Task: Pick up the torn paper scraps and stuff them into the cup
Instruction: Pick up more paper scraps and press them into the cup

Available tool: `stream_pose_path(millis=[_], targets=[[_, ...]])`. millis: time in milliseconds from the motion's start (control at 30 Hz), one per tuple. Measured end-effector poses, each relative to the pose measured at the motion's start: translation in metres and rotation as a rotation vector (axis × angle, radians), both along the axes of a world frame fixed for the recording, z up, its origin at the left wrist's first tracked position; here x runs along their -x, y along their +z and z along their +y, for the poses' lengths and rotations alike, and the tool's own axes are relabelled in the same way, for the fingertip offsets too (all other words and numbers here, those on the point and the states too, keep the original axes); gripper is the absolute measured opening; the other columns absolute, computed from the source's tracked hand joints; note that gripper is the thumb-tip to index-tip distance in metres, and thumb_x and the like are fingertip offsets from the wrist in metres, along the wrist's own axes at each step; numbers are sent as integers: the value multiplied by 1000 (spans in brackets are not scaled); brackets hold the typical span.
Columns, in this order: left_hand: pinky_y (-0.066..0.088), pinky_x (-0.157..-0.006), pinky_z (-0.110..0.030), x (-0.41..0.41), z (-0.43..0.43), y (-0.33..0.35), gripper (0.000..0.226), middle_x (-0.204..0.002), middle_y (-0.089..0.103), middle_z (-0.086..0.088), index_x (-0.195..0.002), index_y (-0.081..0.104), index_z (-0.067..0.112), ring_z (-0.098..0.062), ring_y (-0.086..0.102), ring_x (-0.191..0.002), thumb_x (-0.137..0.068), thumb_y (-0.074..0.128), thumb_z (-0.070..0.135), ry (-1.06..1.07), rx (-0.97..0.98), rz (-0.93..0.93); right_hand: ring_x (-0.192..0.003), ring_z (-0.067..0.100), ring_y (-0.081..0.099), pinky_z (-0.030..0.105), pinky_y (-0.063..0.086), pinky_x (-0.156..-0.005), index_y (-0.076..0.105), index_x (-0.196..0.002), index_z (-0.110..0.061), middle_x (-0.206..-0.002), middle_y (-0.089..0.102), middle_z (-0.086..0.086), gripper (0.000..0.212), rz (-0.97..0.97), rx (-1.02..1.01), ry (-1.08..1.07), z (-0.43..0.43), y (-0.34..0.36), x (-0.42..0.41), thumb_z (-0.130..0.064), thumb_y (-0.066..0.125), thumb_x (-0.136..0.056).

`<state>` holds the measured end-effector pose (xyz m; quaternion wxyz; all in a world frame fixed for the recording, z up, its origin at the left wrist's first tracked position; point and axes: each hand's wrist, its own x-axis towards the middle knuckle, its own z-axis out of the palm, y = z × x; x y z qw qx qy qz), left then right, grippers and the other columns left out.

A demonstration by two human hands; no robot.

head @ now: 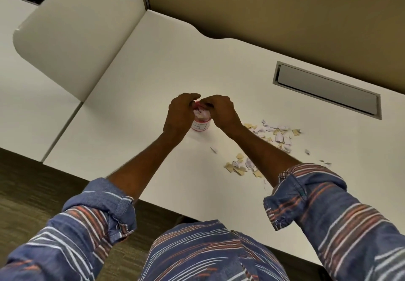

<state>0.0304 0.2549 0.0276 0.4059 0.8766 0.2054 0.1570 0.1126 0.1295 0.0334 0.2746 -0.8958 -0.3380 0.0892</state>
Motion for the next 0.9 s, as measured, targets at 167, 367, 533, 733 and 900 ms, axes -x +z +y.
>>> stream_pose_path(millis=[167,367,533,733,900], targets=[[57,-88,-26,15,-13,-10,18,-107,72,-5,-107,69,10,-17,67,-99,-93,59,8,-71,-79,-149,-105,19,70,28,52,-98,75,-111,-7,-112,75,7,23,-52,-182,-176,-35,0,-7,-10,57,-97],[49,-102,-42,43,-77,-64,50,-131,60,-6,-133,57,15,-21,56,-121,-88,68,34,-369,18,78,-116,26,64,24,45,-102,70,-115,-8,-120,70,9,25,56,-41,-421,-182,-43,14,-22,60,-98],[4,-121,-56,58,-138,-113,116,-164,-10,-13,-157,6,23,-43,-16,-149,-70,61,76,-477,-174,581,-146,33,34,46,31,-119,37,-150,-10,-158,34,17,73,229,378,-467,-288,-76,44,-39,68,-90],[11,-126,-45,55,-188,-127,80,-164,-12,-15,-157,10,21,-36,-16,-151,-95,54,44,-502,-219,469,-153,33,12,45,21,-124,14,-158,-18,-166,9,14,91,281,310,-420,-287,-93,82,-38,70,-89],[17,-125,-34,42,-209,-131,62,-165,-3,-13,-157,7,15,-27,-5,-153,-104,39,15,-591,-258,366,-154,31,9,41,17,-125,16,-158,-22,-167,5,13,73,264,281,-373,-248,-102,79,-21,58,-98]])
